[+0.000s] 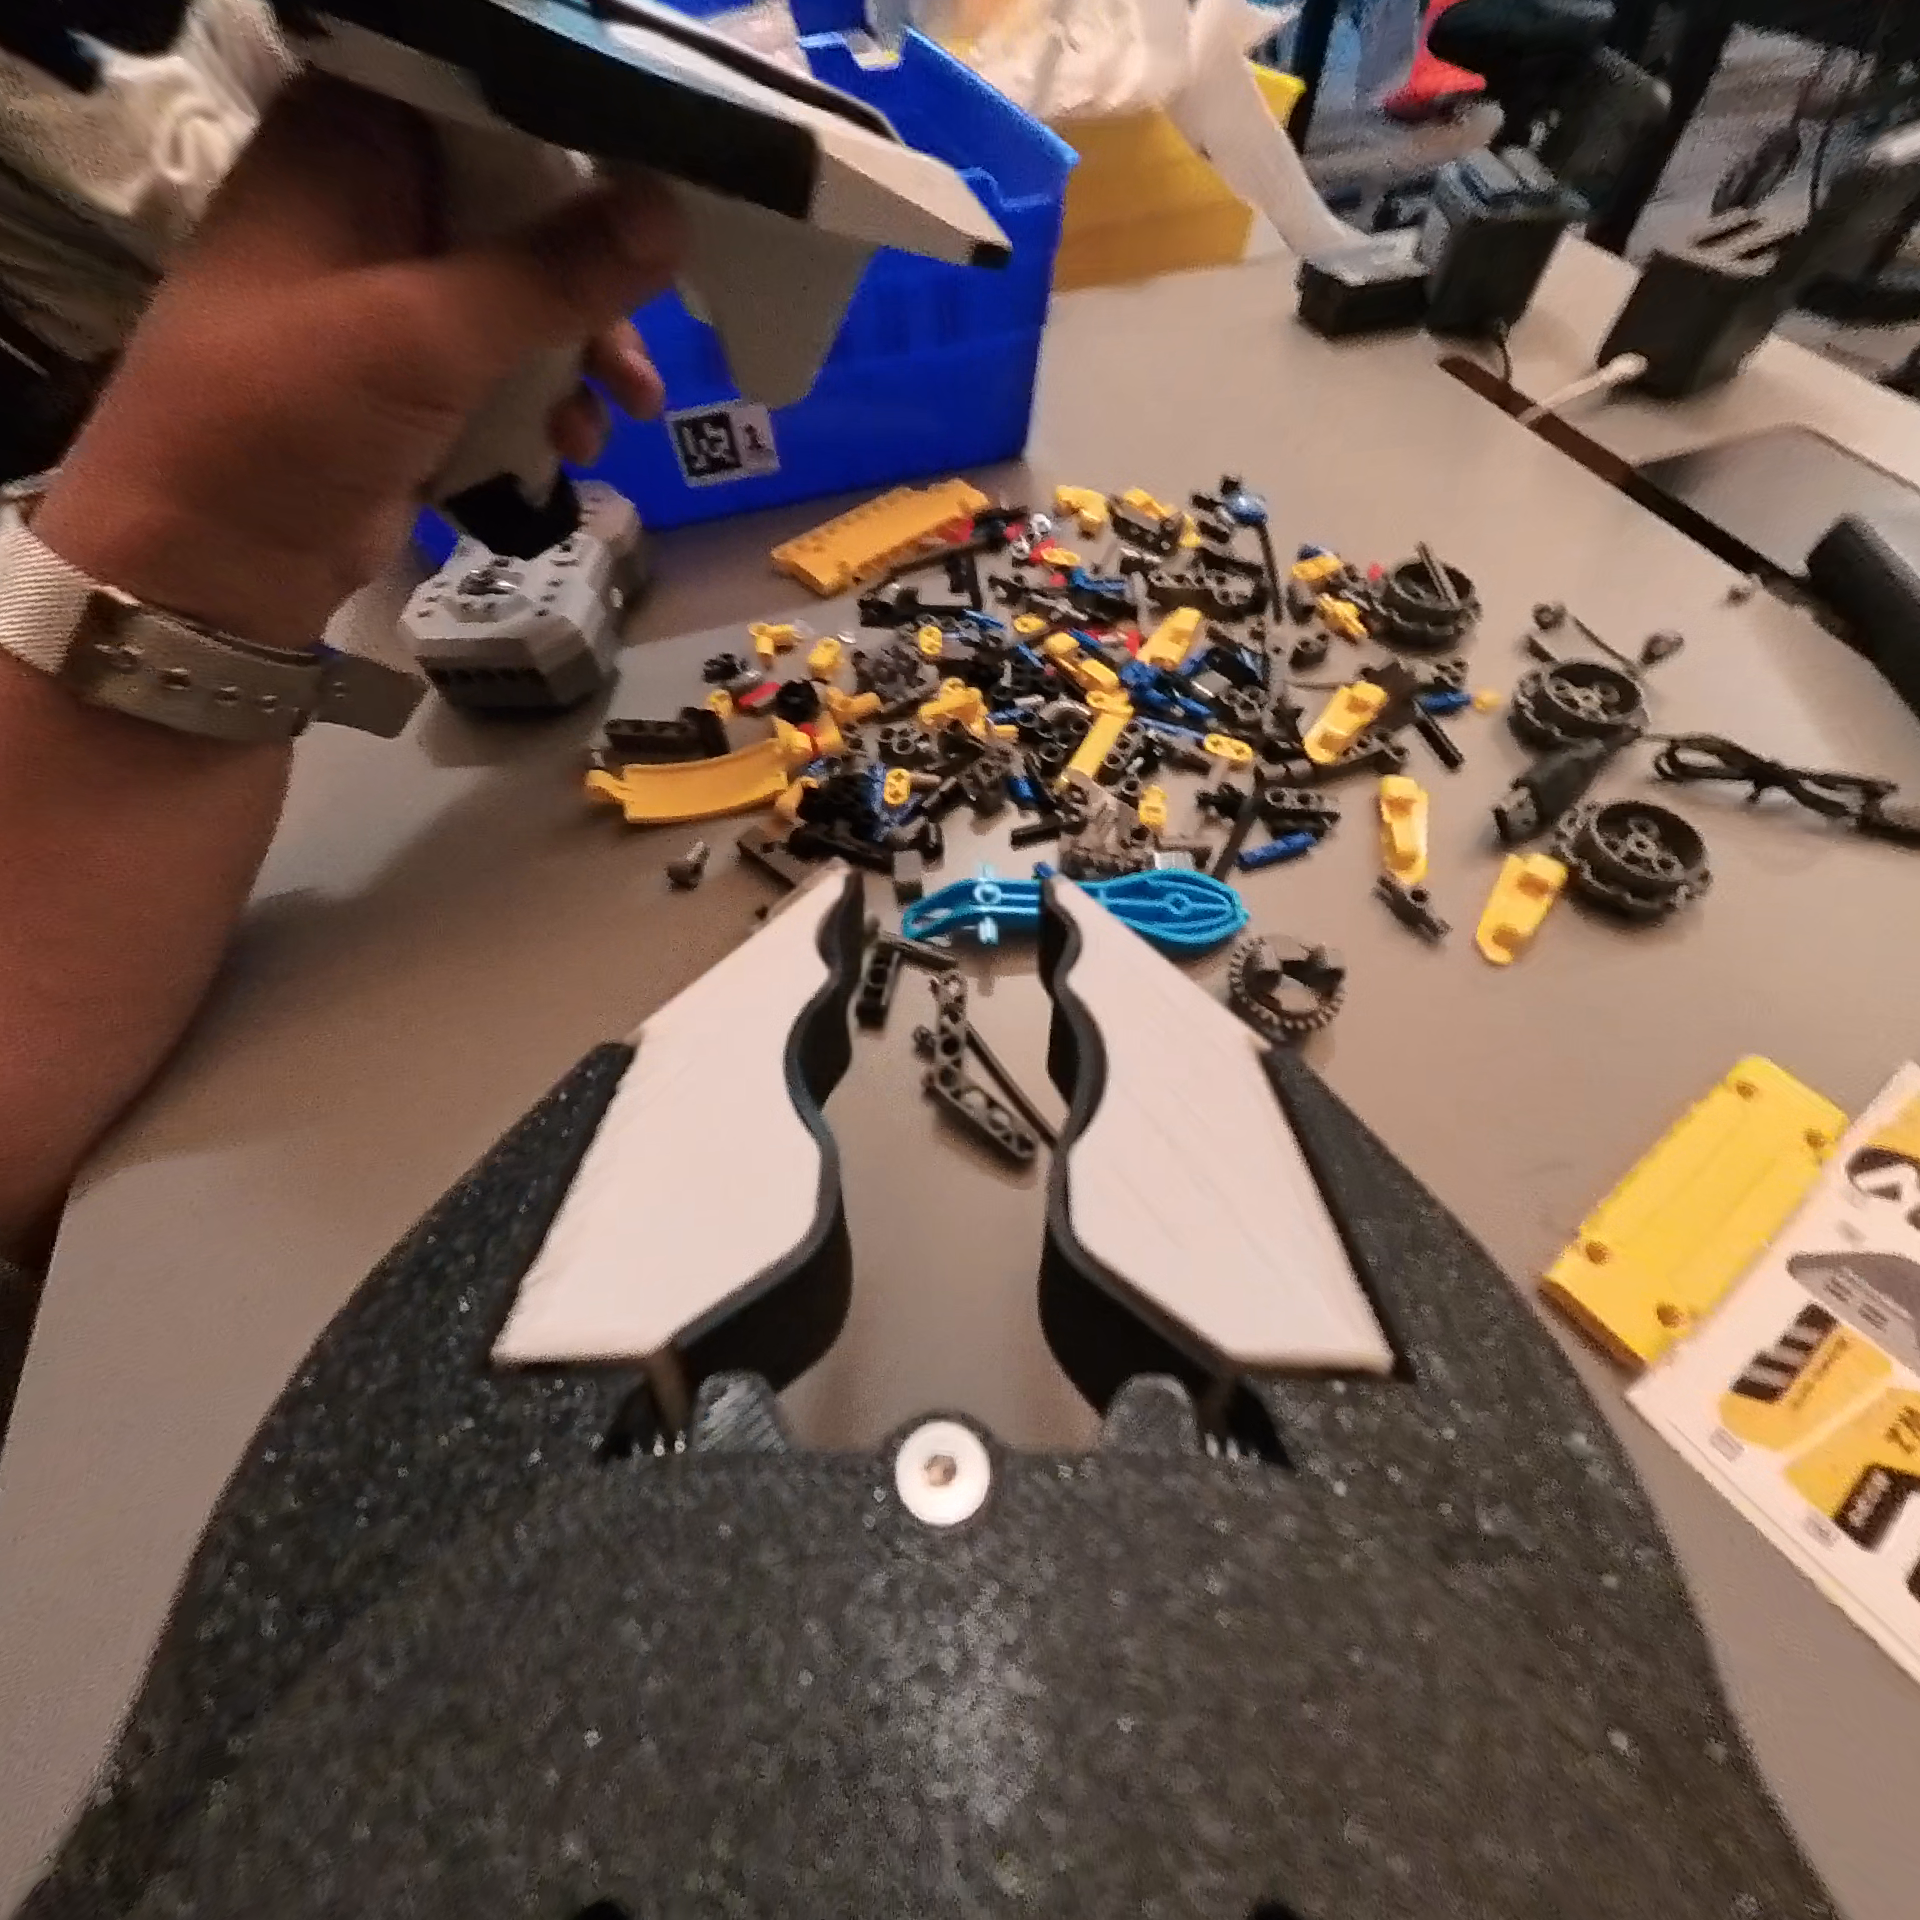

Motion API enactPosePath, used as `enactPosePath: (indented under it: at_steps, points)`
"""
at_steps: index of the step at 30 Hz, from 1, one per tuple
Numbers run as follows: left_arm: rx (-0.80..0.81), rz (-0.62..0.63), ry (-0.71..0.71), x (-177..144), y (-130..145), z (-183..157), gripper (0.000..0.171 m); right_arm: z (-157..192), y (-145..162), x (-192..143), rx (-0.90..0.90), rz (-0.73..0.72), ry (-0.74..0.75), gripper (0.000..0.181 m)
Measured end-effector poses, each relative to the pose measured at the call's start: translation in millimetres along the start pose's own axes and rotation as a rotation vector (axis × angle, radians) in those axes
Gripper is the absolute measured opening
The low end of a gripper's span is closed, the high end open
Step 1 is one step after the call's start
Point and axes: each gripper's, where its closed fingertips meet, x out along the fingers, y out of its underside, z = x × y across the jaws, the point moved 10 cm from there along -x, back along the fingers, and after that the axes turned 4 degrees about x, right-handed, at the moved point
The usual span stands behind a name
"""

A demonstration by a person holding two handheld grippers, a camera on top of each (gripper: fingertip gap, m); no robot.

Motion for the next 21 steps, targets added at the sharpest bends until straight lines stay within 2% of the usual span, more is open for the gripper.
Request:
enactPosePath:
  at_steps: [9, 16, 21]
  points:
    - [-0.007, -0.053, -0.056, -7, -4, 6, 0.042, 16, 11, 12, 0.043, -0.004, -0.124, 0.03]
    - [-0.032, -0.206, -0.086, -24, -14, 8, 0.037, 16, 18, 19, 0.058, 0.043, -0.151, 0.031]
    - [-0.024, -0.169, -0.081, -19, -11, 8, 0.037, 15, 18, 20, 0.074, 0.049, -0.169, 0.032]
